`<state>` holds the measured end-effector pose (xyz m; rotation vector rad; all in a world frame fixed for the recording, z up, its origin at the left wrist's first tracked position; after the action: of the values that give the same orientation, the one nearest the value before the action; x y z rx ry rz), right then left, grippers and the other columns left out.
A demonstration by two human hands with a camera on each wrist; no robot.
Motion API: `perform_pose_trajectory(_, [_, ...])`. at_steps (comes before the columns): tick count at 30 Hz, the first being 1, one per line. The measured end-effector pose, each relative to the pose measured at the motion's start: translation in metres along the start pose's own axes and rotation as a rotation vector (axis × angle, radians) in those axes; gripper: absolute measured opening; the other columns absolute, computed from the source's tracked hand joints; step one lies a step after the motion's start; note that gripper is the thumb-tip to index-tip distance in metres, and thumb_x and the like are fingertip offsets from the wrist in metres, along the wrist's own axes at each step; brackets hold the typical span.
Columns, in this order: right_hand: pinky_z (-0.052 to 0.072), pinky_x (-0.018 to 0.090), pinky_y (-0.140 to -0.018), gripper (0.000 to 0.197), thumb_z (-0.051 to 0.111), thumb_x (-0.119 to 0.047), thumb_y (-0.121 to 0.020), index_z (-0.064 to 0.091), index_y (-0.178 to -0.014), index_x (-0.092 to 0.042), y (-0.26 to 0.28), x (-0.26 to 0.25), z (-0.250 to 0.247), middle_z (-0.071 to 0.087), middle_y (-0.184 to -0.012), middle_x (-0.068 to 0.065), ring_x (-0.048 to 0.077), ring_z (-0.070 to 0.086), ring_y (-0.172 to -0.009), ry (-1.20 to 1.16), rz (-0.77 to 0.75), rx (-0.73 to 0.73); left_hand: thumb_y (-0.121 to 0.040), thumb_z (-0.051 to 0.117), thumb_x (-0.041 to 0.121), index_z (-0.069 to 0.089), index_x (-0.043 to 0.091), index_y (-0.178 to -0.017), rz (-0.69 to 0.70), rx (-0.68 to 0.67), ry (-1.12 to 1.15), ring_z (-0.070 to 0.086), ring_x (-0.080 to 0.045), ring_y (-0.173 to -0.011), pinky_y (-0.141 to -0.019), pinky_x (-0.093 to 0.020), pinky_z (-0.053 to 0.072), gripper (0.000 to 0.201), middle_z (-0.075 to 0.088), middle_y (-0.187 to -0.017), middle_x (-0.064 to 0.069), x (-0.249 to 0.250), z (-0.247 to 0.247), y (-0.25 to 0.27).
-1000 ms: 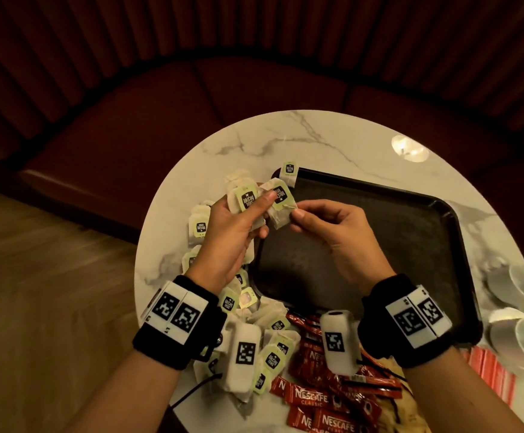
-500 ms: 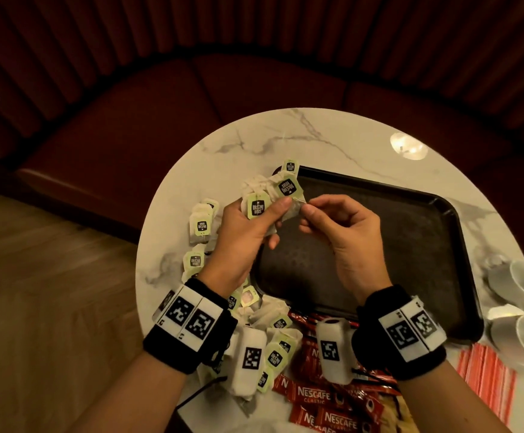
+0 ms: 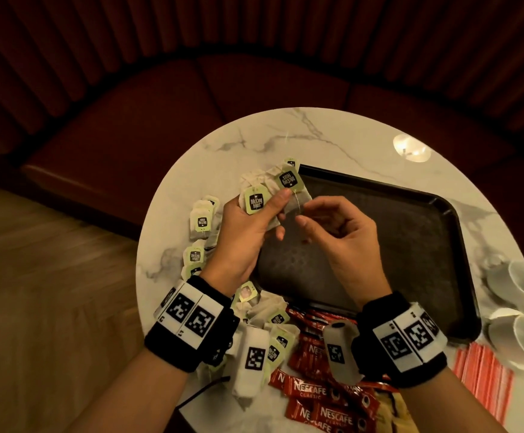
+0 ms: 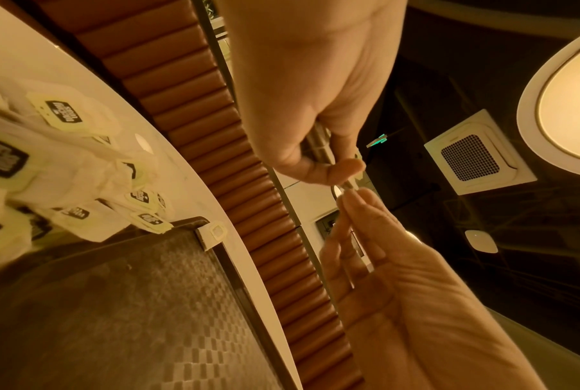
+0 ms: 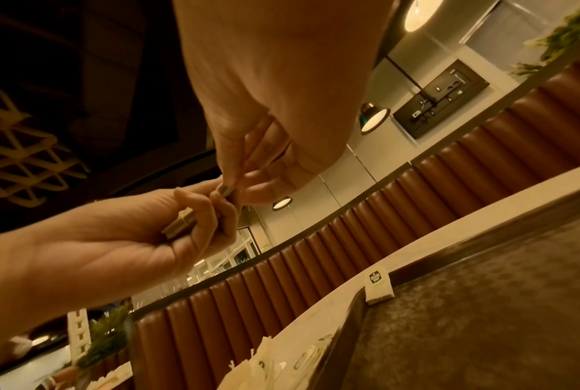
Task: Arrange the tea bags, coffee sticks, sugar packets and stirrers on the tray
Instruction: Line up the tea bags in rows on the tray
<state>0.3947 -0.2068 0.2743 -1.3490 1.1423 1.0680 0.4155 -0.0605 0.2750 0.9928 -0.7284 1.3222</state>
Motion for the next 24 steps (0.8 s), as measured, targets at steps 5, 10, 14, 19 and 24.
perform_pose_trajectory(5, [0.055,0.044,-0.080,0.021,0.073,-0.008,-0.086,0.066,-0.101,-0.020,-0.001,-0.002,-0.009,0.071,-0.096,0.003,0.026,0.067,-0.089,0.046,0.002,0.025,-0.087,0.065,0.008,0.062,-0.003,-0.096,-0.011,-0.019,0.010,0.053,-0.010,-0.054,-0.041,-0.019,0.042,0.015,0.059,-0.068,-0.005,-0.001,0.000,0.003])
perform_pose_trajectory(10, [0.052,0.024,-0.074,0.016,0.071,-0.006,-0.086,0.069,-0.095,-0.019,-0.003,-0.001,-0.012,0.071,-0.088,-0.001,0.010,0.063,-0.081,-0.004,0.132,0.001,-0.089,0.064,0.006,0.063,0.000,-0.095,-0.005,-0.014,0.001,0.054,-0.010,-0.058,-0.042,-0.019,0.042,0.009,0.062,-0.067,0.000,-0.002,0.003,0.005])
perform_pose_trajectory(14, [0.048,0.018,-0.068,0.017,0.066,-0.003,-0.089,0.072,-0.088,-0.018,-0.005,-0.001,-0.014,0.072,-0.088,-0.005,0.005,0.062,-0.082,-0.030,0.192,-0.051,-0.088,0.066,0.008,0.063,-0.002,-0.099,0.004,-0.013,-0.007,0.053,-0.010,-0.058,-0.042,-0.020,0.042,0.015,0.063,-0.070,-0.002,-0.003,0.005,0.007])
perform_pose_trajectory(19, [0.047,0.017,-0.068,0.023,0.061,0.000,-0.091,0.074,-0.088,-0.019,-0.004,-0.003,-0.016,0.073,-0.087,-0.007,0.002,0.061,-0.081,0.013,0.149,-0.127,-0.089,0.064,0.006,0.063,-0.002,-0.100,0.001,-0.016,0.006,0.054,-0.008,-0.058,-0.041,-0.019,0.042,0.014,0.064,-0.071,-0.001,-0.003,0.005,0.008])
perform_pose_trajectory(24, [0.045,0.015,-0.070,0.018,0.060,-0.007,-0.094,0.074,-0.100,-0.017,-0.005,-0.004,-0.017,0.072,-0.090,-0.009,-0.002,0.060,-0.080,0.065,0.153,-0.123,-0.089,0.064,0.006,0.064,0.002,-0.093,-0.004,-0.027,-0.005,0.054,-0.008,-0.057,-0.040,-0.020,0.041,0.006,0.064,-0.068,0.001,-0.002,0.004,0.007])
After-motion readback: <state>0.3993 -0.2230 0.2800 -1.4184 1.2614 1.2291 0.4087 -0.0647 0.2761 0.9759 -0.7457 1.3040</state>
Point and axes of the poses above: each hand's wrist, its own y-axis away from the middle knuckle, its own z-axis out of the palm, x = y × z, the point moved 1 cm from there along -y, towards the middle knuckle
